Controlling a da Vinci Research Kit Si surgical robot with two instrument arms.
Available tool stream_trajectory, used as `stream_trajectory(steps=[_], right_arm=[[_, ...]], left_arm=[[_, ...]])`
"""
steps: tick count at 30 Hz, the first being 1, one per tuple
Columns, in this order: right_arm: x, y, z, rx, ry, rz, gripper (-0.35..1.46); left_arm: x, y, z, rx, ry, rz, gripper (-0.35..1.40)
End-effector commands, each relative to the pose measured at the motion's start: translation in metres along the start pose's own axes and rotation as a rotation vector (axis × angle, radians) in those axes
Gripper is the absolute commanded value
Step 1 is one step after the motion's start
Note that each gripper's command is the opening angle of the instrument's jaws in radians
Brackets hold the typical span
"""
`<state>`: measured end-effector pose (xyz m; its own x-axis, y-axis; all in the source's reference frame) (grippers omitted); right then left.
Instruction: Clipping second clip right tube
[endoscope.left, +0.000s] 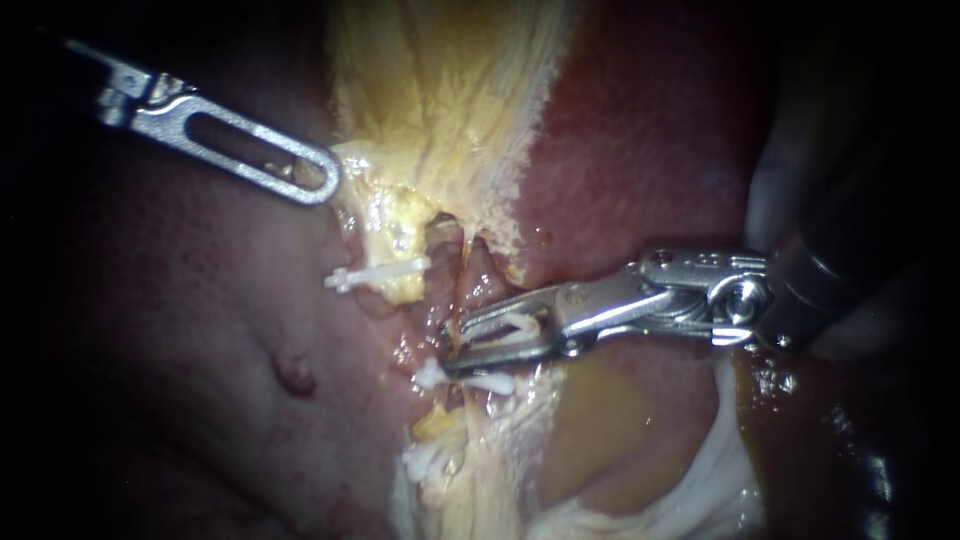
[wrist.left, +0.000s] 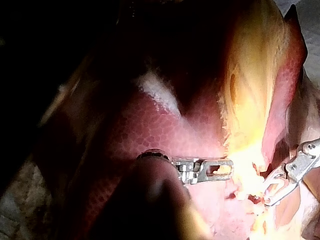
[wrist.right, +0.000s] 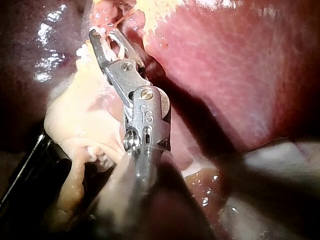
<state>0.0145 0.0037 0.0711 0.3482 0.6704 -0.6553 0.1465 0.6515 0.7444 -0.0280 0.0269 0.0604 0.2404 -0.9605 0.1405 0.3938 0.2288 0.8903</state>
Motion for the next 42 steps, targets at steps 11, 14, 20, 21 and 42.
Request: stream_trajectory(steps=[11, 14, 20, 21, 42], right_arm=[[-0.0002, 0.0001, 0.0001, 0.003, 0.002, -0.001, 0.26], [-0.0002, 0.0002, 0.0000, 0.003, 0.011, 0.004, 0.34], [-0.0003, 0.0003, 0.0002, 0.000, 0.018, 0.021, 0.41], [-0.0004, 0.0004, 0.0003, 0.000, 0.018, 0.026, 0.42], [-0.0018, 0.0023, 0.0013, 0.047, 0.125, 0.135, 0.49]], left_arm=[[0.0000, 0.0000, 0.0000, 0.000, -0.001, 0.000, -0.35], [0.0000, 0.0000, 0.0000, 0.000, -0.001, 0.000, -0.35], [0.0000, 0.0000, 0.0000, 0.000, -0.001, 0.000, -0.35], [0.0000, 0.0000, 0.0000, 0.000, -0.001, 0.000, -0.35], [0.0000, 0.0000, 0.0000, 0.000, -0.001, 0.000, -0.35]])
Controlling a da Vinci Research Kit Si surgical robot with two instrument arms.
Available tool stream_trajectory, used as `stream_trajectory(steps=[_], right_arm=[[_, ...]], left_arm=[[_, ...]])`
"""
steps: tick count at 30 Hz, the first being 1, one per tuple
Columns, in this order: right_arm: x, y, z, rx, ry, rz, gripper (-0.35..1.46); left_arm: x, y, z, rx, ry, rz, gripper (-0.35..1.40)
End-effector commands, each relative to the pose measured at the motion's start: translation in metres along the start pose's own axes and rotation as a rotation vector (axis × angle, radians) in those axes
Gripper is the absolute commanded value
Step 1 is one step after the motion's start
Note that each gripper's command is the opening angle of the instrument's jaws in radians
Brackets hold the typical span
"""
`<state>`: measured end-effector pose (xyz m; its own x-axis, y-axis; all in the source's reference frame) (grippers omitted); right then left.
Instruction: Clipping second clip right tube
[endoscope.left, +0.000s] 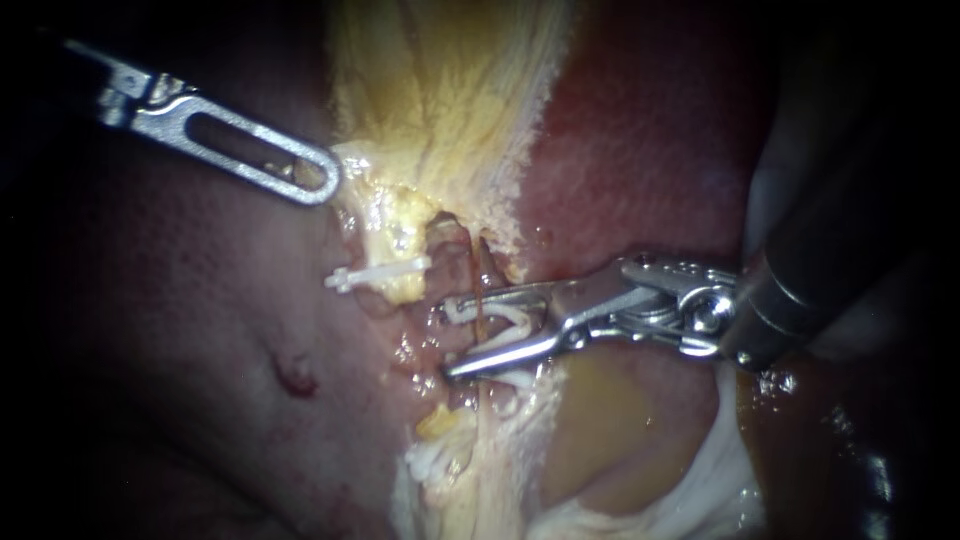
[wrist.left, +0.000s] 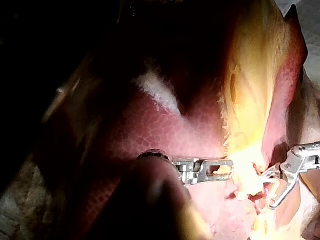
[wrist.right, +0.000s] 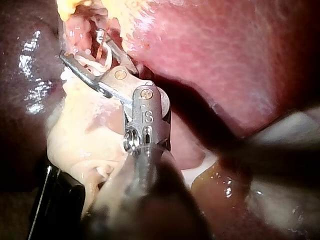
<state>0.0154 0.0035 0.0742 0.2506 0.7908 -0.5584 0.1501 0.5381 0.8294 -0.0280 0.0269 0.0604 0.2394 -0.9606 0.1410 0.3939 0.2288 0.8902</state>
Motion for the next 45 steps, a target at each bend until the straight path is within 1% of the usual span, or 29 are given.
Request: stream_trajectory(steps=[1, 10, 18, 29, 34, 38, 45], right_arm=[[0.0000, 0.0000, 0.0000, 0.004, 0.002, 0.006, 0.49], [0.0000, -0.0001, 0.0001, 0.049, 0.013, 0.028, 0.49], [-0.0002, -0.0003, 0.0004, 0.050, 0.012, 0.038, 0.49], [-0.0010, -0.0005, 0.0009, 0.054, 0.010, 0.055, 0.49], [-0.0011, -0.0006, 0.0009, 0.056, 0.012, 0.067, 0.49], [-0.0010, -0.0012, 0.0009, 0.061, 0.013, 0.066, 0.49], [-0.0007, -0.0030, 0.0009, 0.082, 0.023, 0.078, 0.49]], left_arm=[[0.0000, 0.0000, 0.0000, 0.000, 0.000, 0.000, -0.35], [0.0000, 0.0000, 0.0000, 0.000, 0.000, 0.000, -0.35], [0.0000, 0.0000, 0.0000, 0.000, 0.000, 0.000, -0.35], [0.0000, 0.0000, 0.0000, 0.000, 0.000, 0.000, -0.35], [0.0000, 0.0000, 0.0000, 0.000, 0.000, 0.000, -0.35], [0.0000, 0.0000, 0.0000, 0.000, 0.000, 0.000, -0.35], [0.0001, 0.0000, 0.0000, 0.000, 0.000, 0.000, -0.35]])
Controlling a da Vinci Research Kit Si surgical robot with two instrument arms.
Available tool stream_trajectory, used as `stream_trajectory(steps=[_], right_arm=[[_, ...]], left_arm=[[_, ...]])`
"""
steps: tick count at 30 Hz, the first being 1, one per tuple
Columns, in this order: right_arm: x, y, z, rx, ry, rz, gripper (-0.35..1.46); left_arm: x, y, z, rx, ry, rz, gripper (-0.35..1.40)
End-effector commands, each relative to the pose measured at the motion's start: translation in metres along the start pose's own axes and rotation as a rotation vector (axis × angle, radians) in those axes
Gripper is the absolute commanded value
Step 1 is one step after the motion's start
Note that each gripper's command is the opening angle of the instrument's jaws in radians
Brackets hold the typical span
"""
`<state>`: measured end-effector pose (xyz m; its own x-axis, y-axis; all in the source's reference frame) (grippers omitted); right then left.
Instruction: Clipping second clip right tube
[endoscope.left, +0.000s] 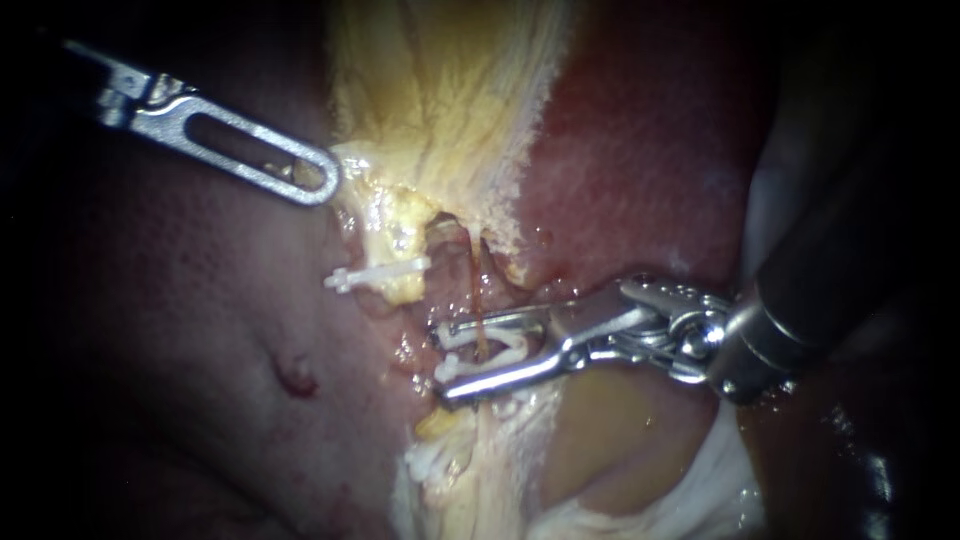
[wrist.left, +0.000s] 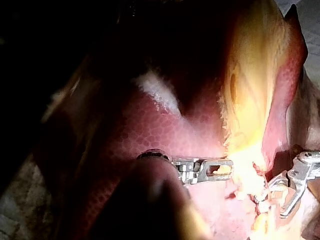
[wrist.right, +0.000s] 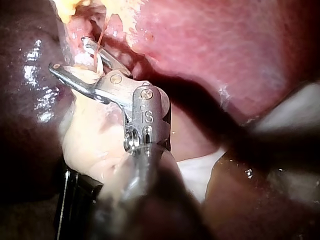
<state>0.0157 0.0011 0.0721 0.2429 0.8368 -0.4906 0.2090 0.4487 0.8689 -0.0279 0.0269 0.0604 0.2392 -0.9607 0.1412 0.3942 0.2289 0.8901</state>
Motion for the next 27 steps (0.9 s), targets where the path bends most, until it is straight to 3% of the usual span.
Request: stream_trajectory(steps=[1, 13, 27], right_arm=[[0.0000, -0.0003, 0.0001, 0.002, -0.001, -0.001, 0.49], [0.0011, -0.0032, 0.0002, 0.037, 0.018, 0.009, 0.49], [0.0018, -0.0039, 0.0003, 0.057, 0.047, 0.023, 0.47]], left_arm=[[0.0000, 0.0000, 0.0000, 0.000, 0.000, 0.000, -0.35], [0.0000, 0.0000, 0.0000, 0.000, 0.000, 0.000, -0.35], [0.0000, 0.0000, 0.0000, 0.000, 0.000, 0.000, -0.35]])
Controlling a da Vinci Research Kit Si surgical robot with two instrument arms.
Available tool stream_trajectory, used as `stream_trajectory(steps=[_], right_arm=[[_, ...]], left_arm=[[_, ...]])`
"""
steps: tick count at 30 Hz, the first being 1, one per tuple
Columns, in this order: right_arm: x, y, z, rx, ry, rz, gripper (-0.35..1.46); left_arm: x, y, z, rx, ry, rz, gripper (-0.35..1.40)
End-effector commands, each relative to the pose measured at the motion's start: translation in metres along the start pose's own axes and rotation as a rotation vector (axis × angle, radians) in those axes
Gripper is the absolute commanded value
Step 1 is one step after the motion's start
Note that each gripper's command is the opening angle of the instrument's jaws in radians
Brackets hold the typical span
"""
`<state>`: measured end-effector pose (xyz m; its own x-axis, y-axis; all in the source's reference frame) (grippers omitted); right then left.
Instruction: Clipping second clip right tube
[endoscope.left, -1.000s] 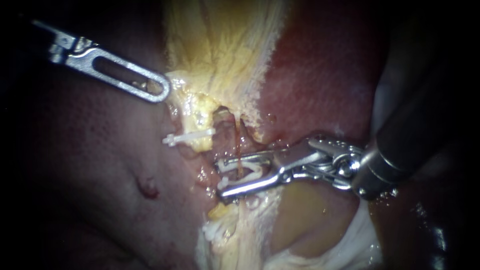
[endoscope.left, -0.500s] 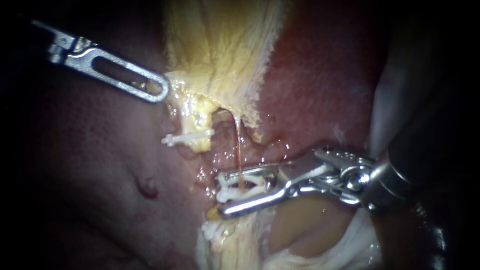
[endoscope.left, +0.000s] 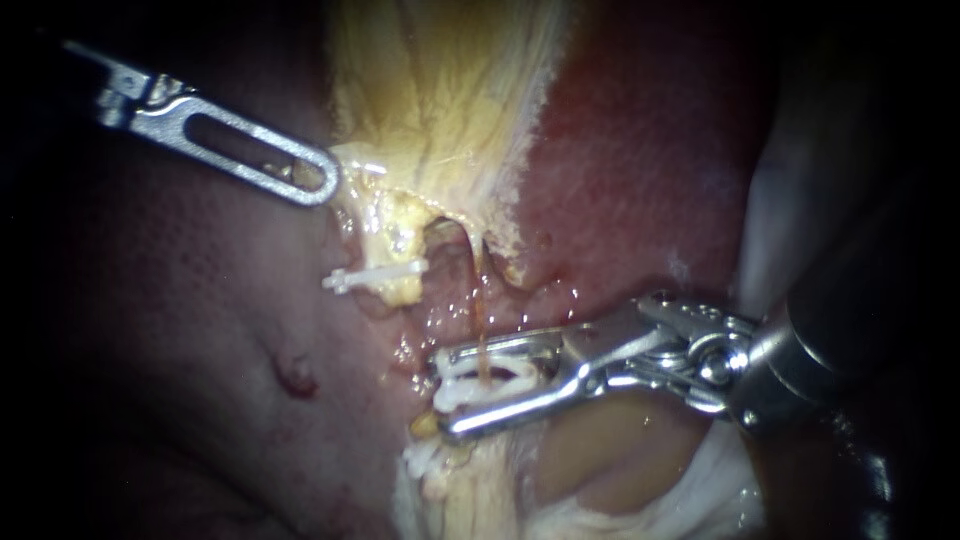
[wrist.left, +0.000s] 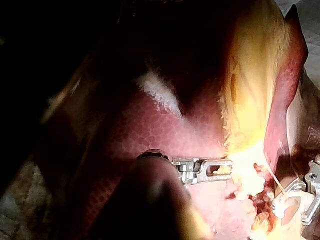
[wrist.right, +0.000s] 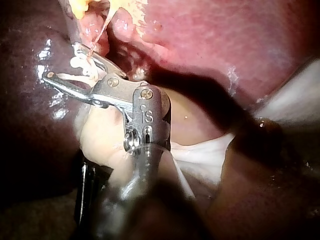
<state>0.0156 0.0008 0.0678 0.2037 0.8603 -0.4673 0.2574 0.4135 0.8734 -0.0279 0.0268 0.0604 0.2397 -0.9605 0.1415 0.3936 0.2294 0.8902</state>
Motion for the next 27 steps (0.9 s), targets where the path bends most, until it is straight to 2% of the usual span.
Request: stream_trajectory(steps=[1, 9, 22, 24, 27], right_arm=[[0.0000, 0.0001, 0.0001, 0.000, 0.000, 0.002, 0.47], [0.0001, 0.0004, 0.0003, 0.003, 0.006, 0.007, 0.44], [0.0001, 0.0014, -0.0007, 0.005, 0.004, 0.007, 0.26], [0.0001, 0.0014, -0.0007, 0.006, 0.004, 0.007, 0.22], [0.0000, 0.0014, -0.0007, 0.006, 0.003, 0.007, 0.05]], left_arm=[[0.0000, 0.0000, 0.0000, 0.000, 0.000, 0.000, -0.35], [0.0000, 0.0000, 0.0000, 0.000, 0.000, 0.000, -0.35], [0.0000, 0.0000, 0.0000, 0.000, 0.000, 0.000, -0.35], [0.0000, 0.0000, 0.0000, 0.000, 0.000, 0.000, -0.35], [0.0000, 0.0000, 0.0000, 0.000, 0.000, 0.000, -0.35]])
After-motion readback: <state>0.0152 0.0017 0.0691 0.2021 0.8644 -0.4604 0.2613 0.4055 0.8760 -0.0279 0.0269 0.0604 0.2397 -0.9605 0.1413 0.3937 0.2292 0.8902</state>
